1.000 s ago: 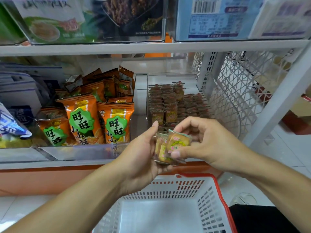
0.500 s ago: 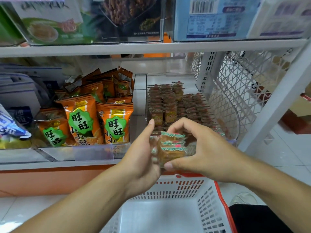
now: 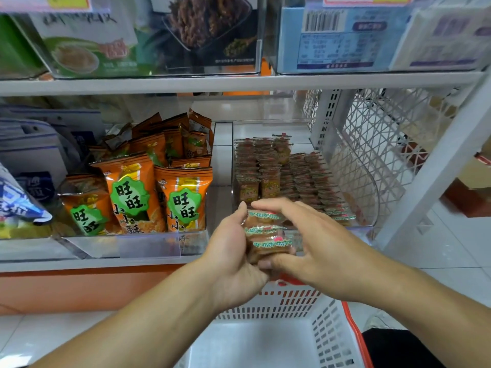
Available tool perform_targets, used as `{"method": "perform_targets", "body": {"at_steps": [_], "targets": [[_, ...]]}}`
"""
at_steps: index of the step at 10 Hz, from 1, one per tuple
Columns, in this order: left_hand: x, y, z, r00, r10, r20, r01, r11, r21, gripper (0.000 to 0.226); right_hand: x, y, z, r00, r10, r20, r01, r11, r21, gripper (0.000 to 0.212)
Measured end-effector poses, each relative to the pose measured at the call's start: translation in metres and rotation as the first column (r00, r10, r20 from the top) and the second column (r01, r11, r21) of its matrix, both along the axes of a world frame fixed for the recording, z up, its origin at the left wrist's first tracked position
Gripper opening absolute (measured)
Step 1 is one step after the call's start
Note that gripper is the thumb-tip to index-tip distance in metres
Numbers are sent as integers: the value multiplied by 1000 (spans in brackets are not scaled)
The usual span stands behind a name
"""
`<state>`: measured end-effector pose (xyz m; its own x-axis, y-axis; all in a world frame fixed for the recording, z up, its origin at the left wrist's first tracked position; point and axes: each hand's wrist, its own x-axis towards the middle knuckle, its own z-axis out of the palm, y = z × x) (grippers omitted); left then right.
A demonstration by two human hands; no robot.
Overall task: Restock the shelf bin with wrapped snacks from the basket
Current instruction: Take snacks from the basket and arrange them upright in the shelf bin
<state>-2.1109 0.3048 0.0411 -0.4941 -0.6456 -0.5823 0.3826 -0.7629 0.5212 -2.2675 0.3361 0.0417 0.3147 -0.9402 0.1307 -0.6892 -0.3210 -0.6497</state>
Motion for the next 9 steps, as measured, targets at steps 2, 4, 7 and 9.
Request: {"method": "perform_targets", "body": {"at_steps": [2,4,7,9], "targets": [[-5,-14,-3,997,-7,-75,-5,987,-159,72,-29,-30,15,949,-197,247,200,980,12,54],[-21,-19,-12,735,231,638,444,548,-709,26,-77,-98,-3,833,-539,-127,546,837,36,65],[-32,-41,-42,119,397,910,934,267,-239,88,-73,-169,-16,882,-459,-108,471,868,156,58],[-45,-47,-41,1,347,938,934,334,-124,97,-63,-185,-29,838,-546,-14,546,837,42,65]]}}
